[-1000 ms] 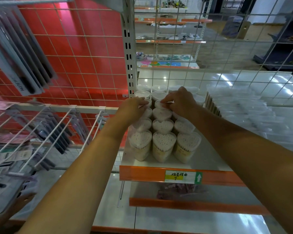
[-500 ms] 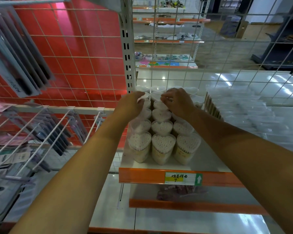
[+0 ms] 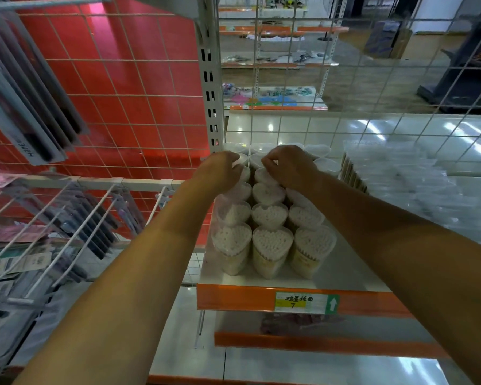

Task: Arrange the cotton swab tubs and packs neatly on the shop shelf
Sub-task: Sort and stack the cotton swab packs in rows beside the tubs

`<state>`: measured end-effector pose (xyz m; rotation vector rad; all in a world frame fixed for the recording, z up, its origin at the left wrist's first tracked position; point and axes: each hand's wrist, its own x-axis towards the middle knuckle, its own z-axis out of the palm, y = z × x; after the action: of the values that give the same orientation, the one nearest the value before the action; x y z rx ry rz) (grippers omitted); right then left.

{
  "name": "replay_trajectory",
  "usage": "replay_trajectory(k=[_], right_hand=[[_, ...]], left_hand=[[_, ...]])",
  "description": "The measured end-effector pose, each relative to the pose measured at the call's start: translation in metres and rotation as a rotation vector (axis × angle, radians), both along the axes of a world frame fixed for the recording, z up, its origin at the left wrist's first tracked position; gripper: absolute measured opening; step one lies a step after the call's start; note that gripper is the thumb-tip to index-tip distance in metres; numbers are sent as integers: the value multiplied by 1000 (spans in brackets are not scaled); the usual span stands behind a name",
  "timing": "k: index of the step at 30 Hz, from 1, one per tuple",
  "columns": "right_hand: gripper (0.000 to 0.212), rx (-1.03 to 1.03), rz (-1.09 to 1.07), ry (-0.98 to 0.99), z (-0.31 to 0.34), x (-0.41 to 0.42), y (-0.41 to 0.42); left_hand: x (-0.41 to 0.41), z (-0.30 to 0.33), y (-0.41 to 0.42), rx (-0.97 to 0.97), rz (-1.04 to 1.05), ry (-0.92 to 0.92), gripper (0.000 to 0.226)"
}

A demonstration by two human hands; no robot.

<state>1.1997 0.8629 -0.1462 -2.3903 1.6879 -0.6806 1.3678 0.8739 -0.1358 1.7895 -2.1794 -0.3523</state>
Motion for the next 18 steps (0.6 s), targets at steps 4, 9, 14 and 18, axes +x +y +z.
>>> replay_trajectory(k=[4,9,14,18], right_hand=[[36,63,-14,22,11,7,-13],[43,214,-41,94,11,15,-29],[39,208,-50,146,2,14,-39],[38,177,-65,145,-1,12,-41]], left_hand=[[-2,11,-12,-9,-38,-6,40],[-10,7,-37,105,-68,-85,41],[-12,0,-48,155,-13,-98,35],[-10,-3,-51,117,-11,-130,36]])
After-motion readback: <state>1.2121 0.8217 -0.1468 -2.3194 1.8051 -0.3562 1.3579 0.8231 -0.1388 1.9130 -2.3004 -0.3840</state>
